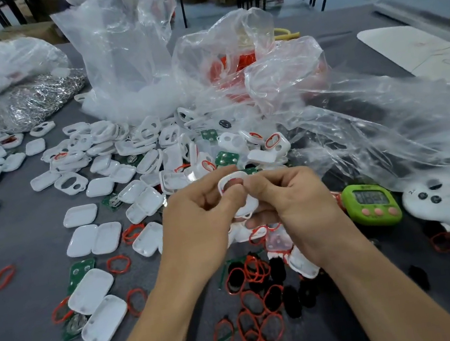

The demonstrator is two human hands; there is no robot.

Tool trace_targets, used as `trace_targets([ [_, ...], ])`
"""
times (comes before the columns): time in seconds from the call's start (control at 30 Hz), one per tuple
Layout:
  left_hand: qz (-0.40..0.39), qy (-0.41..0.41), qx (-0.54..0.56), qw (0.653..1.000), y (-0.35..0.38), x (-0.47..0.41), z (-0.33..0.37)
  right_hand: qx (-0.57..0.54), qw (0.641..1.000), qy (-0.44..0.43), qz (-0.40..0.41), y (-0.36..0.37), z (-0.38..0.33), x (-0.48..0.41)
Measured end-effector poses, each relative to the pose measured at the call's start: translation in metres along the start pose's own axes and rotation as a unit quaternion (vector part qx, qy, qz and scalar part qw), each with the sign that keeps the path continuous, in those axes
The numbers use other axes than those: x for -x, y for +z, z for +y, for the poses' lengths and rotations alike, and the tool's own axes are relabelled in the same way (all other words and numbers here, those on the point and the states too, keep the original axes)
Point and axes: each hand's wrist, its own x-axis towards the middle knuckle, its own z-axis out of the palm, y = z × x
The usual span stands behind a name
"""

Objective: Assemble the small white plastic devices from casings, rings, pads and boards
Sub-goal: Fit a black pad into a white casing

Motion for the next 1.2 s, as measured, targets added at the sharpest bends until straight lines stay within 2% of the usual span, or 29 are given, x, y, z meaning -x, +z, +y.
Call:
trace_targets([
  [0.1,0.008,-0.029,0.071,0.997,0.004,-0.001,-0.002,0.148,0.984,-0.054,0.079,-0.006,0.002,0.000],
  [0.2,0.069,-0.096,0.113,0.987,0.002,-0.007,-0.004,0.298,0.925,-0.125,0.202,-0.021,-0.003,-0.002],
  [0.27,0.098,-0.119,0.156,0.976,-0.002,-0.010,-0.004,0.362,0.891,-0.132,0.240,-0.034,-0.008,-0.001],
  [0.33,0.120,-0.121,0.204,0.964,-0.005,-0.012,-0.002,0.418,0.875,-0.111,0.219,-0.043,-0.009,-0.001],
  [0.43,0.123,-0.111,0.220,0.961,-0.009,-0.012,0.001,0.462,0.874,-0.082,0.127,-0.037,-0.004,0.000],
  [0.5,0.116,-0.116,0.236,0.958,-0.012,-0.012,0.002,0.473,0.870,-0.098,0.100,-0.028,0.000,-0.001],
  [0.7,0.118,-0.127,0.241,0.955,-0.020,-0.016,0.000,0.500,0.857,-0.060,0.114,-0.028,-0.007,-0.012],
  [0.8,0.121,-0.131,0.258,0.949,-0.022,-0.018,-0.002,0.508,0.846,-0.079,0.142,-0.033,-0.014,-0.009],
  [0.93,0.115,-0.129,0.271,0.947,-0.023,-0.020,-0.004,0.448,0.877,-0.105,0.136,-0.040,-0.024,0.003],
  [1.07,0.106,-0.122,0.262,0.951,-0.022,-0.020,-0.004,0.414,0.899,-0.088,0.114,-0.040,-0.027,0.019],
  [1.2,0.105,-0.121,0.239,0.958,-0.020,-0.021,-0.005,0.384,0.920,-0.055,0.059,-0.025,-0.018,0.041],
])
